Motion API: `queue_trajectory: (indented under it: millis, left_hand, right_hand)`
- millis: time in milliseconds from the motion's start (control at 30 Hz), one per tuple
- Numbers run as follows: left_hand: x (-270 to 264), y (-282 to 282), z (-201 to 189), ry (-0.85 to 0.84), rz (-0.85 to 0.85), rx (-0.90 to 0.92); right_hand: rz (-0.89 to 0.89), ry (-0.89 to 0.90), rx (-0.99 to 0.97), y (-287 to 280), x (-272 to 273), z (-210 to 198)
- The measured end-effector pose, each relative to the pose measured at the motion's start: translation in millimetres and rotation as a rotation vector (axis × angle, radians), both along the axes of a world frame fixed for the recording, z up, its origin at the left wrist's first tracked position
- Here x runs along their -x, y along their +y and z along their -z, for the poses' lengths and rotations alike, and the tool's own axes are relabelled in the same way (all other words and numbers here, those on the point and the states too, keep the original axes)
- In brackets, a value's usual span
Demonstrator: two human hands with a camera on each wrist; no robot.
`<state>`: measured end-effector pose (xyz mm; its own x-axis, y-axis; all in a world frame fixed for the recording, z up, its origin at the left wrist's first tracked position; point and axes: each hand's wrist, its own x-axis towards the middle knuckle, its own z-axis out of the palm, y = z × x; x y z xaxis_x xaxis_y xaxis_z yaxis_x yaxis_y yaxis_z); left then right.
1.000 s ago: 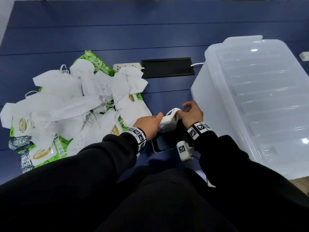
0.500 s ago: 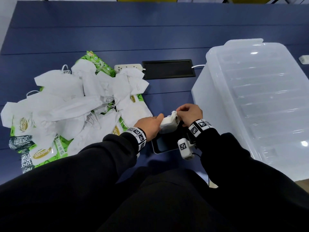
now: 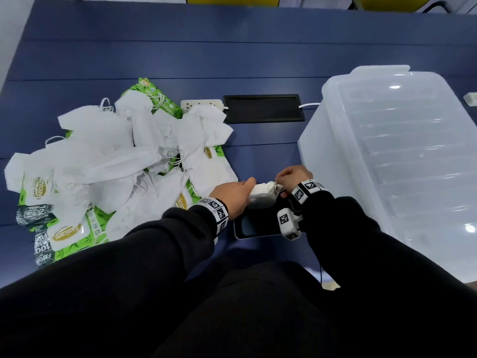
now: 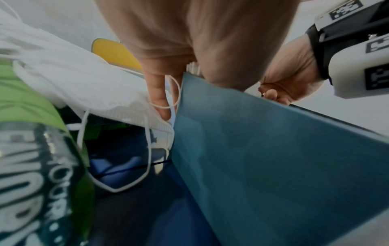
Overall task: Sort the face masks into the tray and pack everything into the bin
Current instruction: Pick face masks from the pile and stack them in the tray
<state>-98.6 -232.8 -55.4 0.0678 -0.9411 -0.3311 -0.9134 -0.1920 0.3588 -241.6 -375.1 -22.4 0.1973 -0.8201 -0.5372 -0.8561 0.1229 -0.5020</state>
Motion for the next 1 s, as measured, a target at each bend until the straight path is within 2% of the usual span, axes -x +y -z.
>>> queue_trajectory:
  millis: [133,433,600,733,867,1000]
  left_hand:
    - [-1,-1,-1,0.038,-0.006,-0.007]
    - [-2,2,-4,0.113,-0.026,0.018]
    - [-5,3,-11,0.121,-0.026,0.059]
    - [-11,6,-17,0.135,-0.038,0.091]
    - [-23,20,-22,0.237,-0.143,0.161]
    - [-45,49,-27,0.436,-0.389,0.276]
  right_hand:
    - [0.094,-0.066,-0.007,0,5,1]
    - [0.26,-0.247,0.156,-1,13,5]
    - [0.24,-0.342,0.239,0,4,-3]
    - [0.135,-0.36,0.257,5,0,-11]
    - [0.044,-0.384,0.279,11,-3,-17]
    - [0.051,-0.471,0.211,13,-12,-19]
